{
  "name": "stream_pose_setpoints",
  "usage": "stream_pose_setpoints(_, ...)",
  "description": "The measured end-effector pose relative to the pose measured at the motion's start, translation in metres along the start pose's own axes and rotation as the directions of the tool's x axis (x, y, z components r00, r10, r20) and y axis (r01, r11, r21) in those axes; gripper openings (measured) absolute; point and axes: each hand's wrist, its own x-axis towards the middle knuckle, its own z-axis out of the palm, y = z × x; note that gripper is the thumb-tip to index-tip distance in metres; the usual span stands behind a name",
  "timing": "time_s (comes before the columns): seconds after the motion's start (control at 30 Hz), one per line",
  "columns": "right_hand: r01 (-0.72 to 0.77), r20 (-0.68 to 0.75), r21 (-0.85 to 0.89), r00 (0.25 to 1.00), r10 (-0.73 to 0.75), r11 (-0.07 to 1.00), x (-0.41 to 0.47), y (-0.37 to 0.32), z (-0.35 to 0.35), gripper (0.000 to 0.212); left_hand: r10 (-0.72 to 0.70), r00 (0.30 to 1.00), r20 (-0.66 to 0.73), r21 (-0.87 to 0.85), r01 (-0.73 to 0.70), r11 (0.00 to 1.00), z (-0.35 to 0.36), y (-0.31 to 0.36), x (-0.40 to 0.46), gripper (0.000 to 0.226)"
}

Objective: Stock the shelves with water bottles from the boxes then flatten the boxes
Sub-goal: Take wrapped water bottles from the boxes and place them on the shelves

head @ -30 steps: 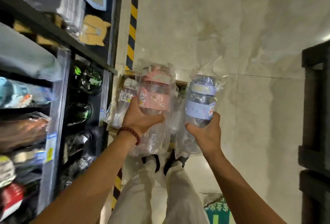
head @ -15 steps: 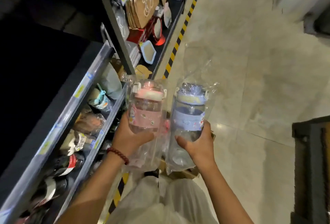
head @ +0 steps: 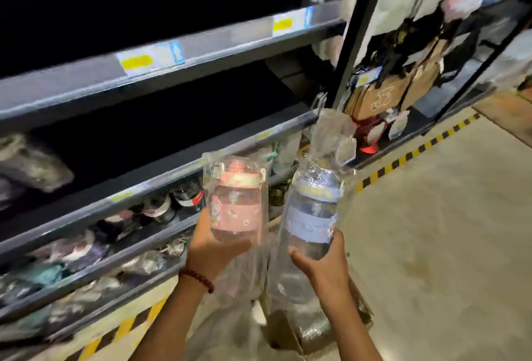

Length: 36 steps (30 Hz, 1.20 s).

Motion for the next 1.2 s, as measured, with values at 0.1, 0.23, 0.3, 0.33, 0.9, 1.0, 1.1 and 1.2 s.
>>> stream_pose_setpoints(0.1,0.004,0.144,0.030,0.989,-0.009,1.000,-0.016,0.000,0.020,0.100,-0.004,0.995,-0.099,-0.083,-0.004,0.997,-0.026,-0.007,-0.037,0.109)
stream_pose_setpoints(0.23,0.023,0.301,0.017,0.953,-0.027,1.000,-0.035,0.002,0.054,0.081,0.007,0.974,-0.225,-0.130,-0.037,0.991,-0.059,-0.005,-0.076,0.103)
stream_pose_setpoints(0.3,0.032,0.375,-0.006,0.927,-0.028,0.999,-0.043,0.002,0.071,0.077,0.019,0.956,-0.291,-0.120,-0.056,0.991,-0.077,-0.006,-0.092,0.089)
stream_pose_setpoints(0.33,0.046,0.405,-0.030,0.914,-0.030,0.998,-0.047,0.002,0.079,0.077,0.017,0.936,-0.351,-0.110,-0.060,0.992,-0.088,-0.011,-0.100,0.085)
stream_pose_setpoints(0.9,0.255,0.661,-0.151,0.744,-0.094,0.955,-0.154,-0.011,0.311,0.076,-0.032,0.628,-0.777,-0.011,0.038,0.999,-0.329,-0.050,-0.189,0.101)
stream_pose_setpoints(1.0,0.254,0.654,-0.148,0.750,-0.098,0.956,-0.185,-0.009,0.365,0.076,-0.016,0.640,-0.769,0.023,0.052,0.998,-0.388,-0.054,-0.201,0.103)
stream_pose_setpoints(1.1,0.249,0.649,-0.155,0.755,-0.091,0.956,-0.208,-0.005,0.417,0.074,-0.027,0.639,-0.769,0.019,0.065,0.998,-0.441,-0.058,-0.207,0.100)
stream_pose_setpoints(1.2,0.274,0.651,-0.152,0.751,-0.112,0.950,-0.224,-0.009,0.459,0.072,-0.027,0.660,-0.751,0.015,0.058,0.998,-0.485,-0.060,-0.205,0.099)
